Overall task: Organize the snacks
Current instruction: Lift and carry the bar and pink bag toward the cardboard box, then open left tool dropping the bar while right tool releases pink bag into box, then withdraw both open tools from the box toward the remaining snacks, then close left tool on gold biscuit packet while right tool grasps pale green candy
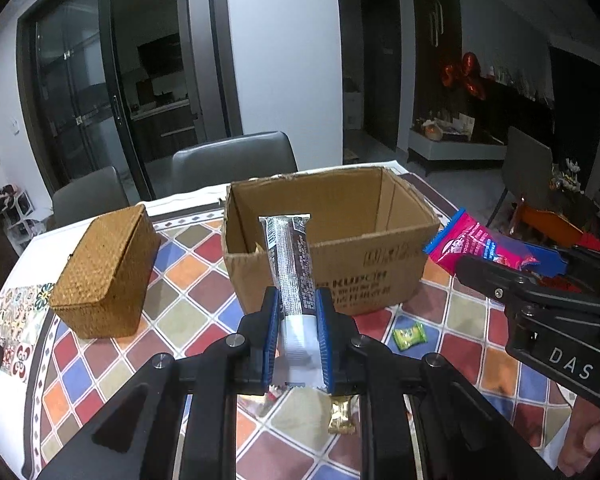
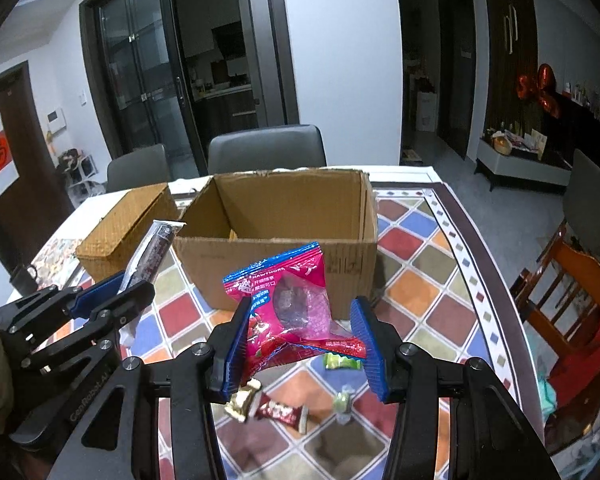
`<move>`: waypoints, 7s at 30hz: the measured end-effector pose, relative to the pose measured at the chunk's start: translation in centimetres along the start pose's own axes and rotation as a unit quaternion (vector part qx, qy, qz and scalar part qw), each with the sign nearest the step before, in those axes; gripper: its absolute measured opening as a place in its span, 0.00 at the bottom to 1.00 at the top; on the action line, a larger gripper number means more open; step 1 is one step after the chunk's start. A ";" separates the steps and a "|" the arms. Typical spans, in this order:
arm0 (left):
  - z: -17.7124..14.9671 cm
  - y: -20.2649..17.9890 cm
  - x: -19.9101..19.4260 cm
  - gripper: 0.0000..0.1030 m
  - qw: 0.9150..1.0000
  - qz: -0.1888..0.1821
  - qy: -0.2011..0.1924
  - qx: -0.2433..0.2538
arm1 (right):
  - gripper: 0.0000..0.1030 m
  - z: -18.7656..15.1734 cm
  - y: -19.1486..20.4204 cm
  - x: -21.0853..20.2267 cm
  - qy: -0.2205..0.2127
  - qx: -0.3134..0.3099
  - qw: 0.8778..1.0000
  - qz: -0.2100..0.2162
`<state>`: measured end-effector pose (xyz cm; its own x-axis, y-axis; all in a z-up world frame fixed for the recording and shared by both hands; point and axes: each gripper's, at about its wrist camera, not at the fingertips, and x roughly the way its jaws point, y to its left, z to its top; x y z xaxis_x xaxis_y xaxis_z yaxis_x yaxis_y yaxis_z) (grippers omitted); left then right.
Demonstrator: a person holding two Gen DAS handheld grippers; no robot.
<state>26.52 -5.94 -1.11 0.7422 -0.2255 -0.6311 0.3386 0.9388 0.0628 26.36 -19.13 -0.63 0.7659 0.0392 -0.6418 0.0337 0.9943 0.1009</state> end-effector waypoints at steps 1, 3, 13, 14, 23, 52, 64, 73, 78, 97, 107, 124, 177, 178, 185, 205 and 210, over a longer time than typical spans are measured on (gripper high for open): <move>0.2 0.0 0.1 0.19 1.000 0.000 -0.001 0.000 | 0.49 0.3 0.0 0.1 -0.002 -0.001 1.000 0.000; 0.8 0.1 0.4 0.19 1.000 0.001 -0.003 0.000 | 0.49 0.8 -0.1 0.2 -0.005 -0.001 1.000 0.000; 3.0 0.7 2.3 0.19 1.000 0.001 -0.010 -0.003 | 0.49 3.2 -0.5 1.8 -0.019 -0.002 1.000 -0.002; 3.2 0.7 2.6 0.19 1.000 0.001 -0.011 -0.003 | 0.49 3.5 -0.6 2.0 -0.020 -0.002 1.000 -0.002; 4.9 1.1 5.1 0.19 1.000 -0.001 -0.010 -0.005 | 0.49 5.6 -0.7 4.2 -0.026 -0.001 1.000 0.001; 7.1 1.4 10.3 0.41 1.000 0.014 -0.011 0.012 | 0.52 8.7 -1.0 11.9 -0.010 -0.008 1.000 0.003; 6.8 2.0 8.4 0.67 0.999 0.039 -0.021 -0.005 | 0.74 9.0 -2.0 9.8 -0.030 0.004 0.999 -0.022; 6.3 1.3 5.1 0.71 0.998 0.045 -0.033 -0.007 | 0.74 8.5 -1.7 6.3 -0.047 0.003 0.999 -0.025; 5.8 0.9 3.3 0.71 0.998 0.048 -0.038 -0.005 | 0.74 7.9 -1.6 4.2 -0.054 0.001 0.998 -0.027; 3.6 -0.4 -2.2 0.71 0.997 0.048 -0.057 -0.003 | 0.74 5.4 -1.8 -2.1 -0.078 0.002 0.996 -0.039; 1.7 -0.9 -3.4 0.71 0.997 0.054 -0.055 -0.006 | 0.74 3.3 -1.8 -3.2 -0.073 -0.001 0.996 -0.048; -2.6 -1.6 -2.4 0.71 0.999 0.044 -0.028 -0.015 | 0.74 -1.2 -2.8 -2.4 -0.045 0.002 0.997 -0.058; -13.6 -2.9 9.2 0.70 0.993 -0.008 0.114 -0.007 | 0.73 -12.4 -3.8 7.8 0.095 0.001 0.993 -0.067; -13.6 -2.8 9.4 0.70 0.993 -0.008 0.115 -0.008 | 0.73 -12.4 -3.9 8.0 0.096 0.001 0.993 -0.067; -13.6 -2.6 10.3 0.68 0.993 -0.008 0.118 -0.010 | 0.70 -12.7 -3.8 9.3 0.108 0.001 0.992 -0.066; -13.4 -3.4 11.0 0.31 0.993 -0.027 0.114 -0.004 | 0.46 -13.1 -3.7 11.4 0.122 0.011 0.991 -0.058; -13.4 -3.6 11.0 0.22 0.993 -0.027 0.112 0.001 | 0.26 -13.0 -4.0 11.5 0.118 0.009 0.991 -0.059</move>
<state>25.68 -8.32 -18.68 0.5751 -0.2123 -0.7901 0.3757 0.9264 0.0245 26.69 -21.38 -18.24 0.5842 -0.0533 -0.8098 0.1278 0.9914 0.0270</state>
